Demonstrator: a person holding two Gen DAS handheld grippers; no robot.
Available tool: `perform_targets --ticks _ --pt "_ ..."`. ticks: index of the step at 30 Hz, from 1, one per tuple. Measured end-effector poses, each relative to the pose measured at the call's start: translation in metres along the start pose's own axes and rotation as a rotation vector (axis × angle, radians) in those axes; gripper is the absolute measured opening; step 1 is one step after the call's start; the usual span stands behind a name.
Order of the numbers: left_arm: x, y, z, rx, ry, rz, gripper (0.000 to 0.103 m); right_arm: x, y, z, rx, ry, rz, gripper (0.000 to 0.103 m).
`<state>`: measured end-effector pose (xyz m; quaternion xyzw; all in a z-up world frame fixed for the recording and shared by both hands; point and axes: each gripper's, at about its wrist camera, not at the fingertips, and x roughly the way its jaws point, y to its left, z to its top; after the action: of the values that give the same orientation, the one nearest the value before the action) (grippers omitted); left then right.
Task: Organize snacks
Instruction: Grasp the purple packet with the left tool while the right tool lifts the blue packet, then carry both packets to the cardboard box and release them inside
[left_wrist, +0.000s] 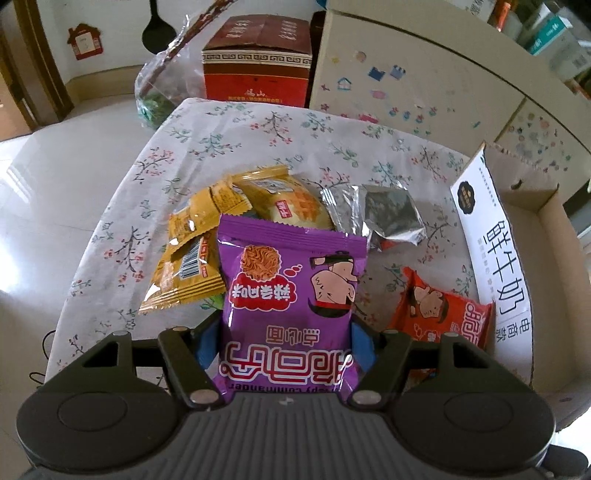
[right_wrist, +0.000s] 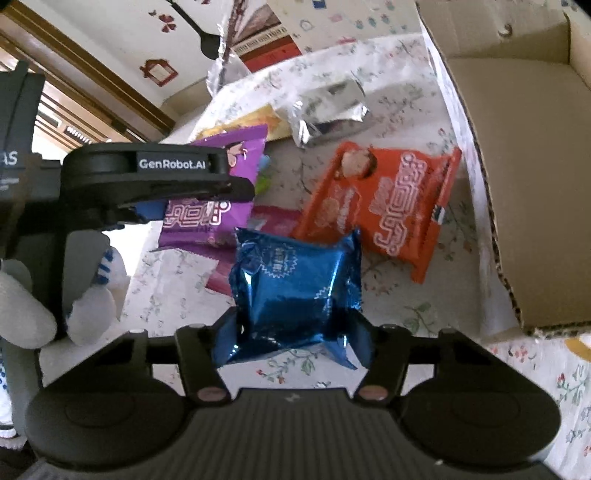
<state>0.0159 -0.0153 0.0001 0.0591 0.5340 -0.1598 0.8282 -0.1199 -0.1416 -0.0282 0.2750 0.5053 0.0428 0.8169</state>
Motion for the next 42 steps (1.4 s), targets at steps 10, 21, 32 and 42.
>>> perform_targets --ticks 10,21,32,42 --pt "0.002 0.002 0.0 -0.016 0.005 0.011 0.074 0.015 0.0 -0.003 0.01 -0.002 -0.055 0.085" --pt "-0.019 0.009 0.004 -0.045 -0.064 0.026 0.074 -0.007 0.018 0.002 -0.06 -0.081 0.003 0.066" --pt "-0.034 0.013 0.009 -0.088 -0.106 0.002 0.074 -0.043 0.025 0.014 -0.109 -0.204 0.003 0.066" --pt "-0.04 0.002 0.013 -0.075 -0.146 0.016 0.074 -0.074 0.013 0.019 -0.085 -0.296 -0.036 0.066"
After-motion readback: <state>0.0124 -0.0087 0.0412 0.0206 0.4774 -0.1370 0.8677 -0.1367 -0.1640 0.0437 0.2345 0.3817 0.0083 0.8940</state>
